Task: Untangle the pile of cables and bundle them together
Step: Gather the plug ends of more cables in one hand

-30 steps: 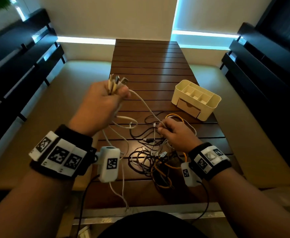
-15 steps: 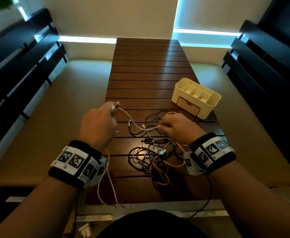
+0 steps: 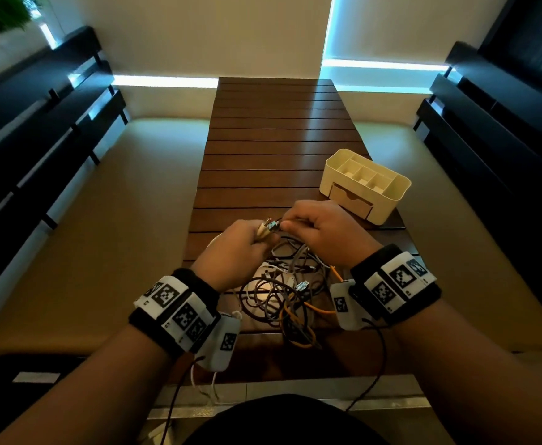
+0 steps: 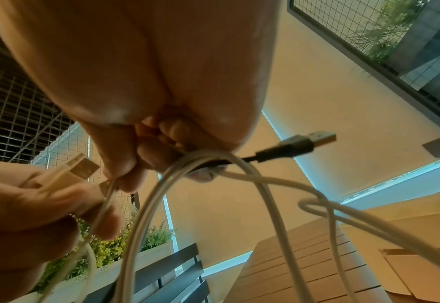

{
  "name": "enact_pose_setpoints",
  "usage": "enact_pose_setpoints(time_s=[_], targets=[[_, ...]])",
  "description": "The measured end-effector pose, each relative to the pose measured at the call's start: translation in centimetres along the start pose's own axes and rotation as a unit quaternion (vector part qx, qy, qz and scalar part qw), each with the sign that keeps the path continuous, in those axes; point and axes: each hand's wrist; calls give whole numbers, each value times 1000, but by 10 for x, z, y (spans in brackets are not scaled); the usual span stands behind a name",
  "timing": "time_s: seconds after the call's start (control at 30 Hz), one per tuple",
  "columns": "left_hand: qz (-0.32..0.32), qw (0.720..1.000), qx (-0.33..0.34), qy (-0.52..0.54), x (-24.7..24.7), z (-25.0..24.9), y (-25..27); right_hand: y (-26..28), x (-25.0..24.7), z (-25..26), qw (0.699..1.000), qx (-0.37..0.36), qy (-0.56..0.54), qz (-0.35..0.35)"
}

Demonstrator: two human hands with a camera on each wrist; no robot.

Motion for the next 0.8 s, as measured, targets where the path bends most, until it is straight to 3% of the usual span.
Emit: enact_pose_setpoints(time_s=[0.13,0.33,0.43,0.6,0.67,0.8], targets=[[-72,997,-4,1,-12,-5,1,9,-1,-5,998,32,-55,3],[-208,966,-31,149,-60,-12,11,23,7,-43,987,147,-27,58],[-173,979,-68,77,-60,5,13,26,2,-44,983,165,-73,27],[21,982,-175,-63,-23,56,9,18,-13,-28,965,136,-214,-66],[12,979,-199,-52,-18,63,12,15,-14,-21,968,124,-208,-66],[-119,981,-151,-22,-34,45,16,8,-7,-15,989,118,-80,-23]])
Point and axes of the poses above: each hand's wrist, its own y-axis away from the middle knuckle, its own x-axis out of the palm, z = x × y, and after that the axes turned 15 degrees about -y, right-handed
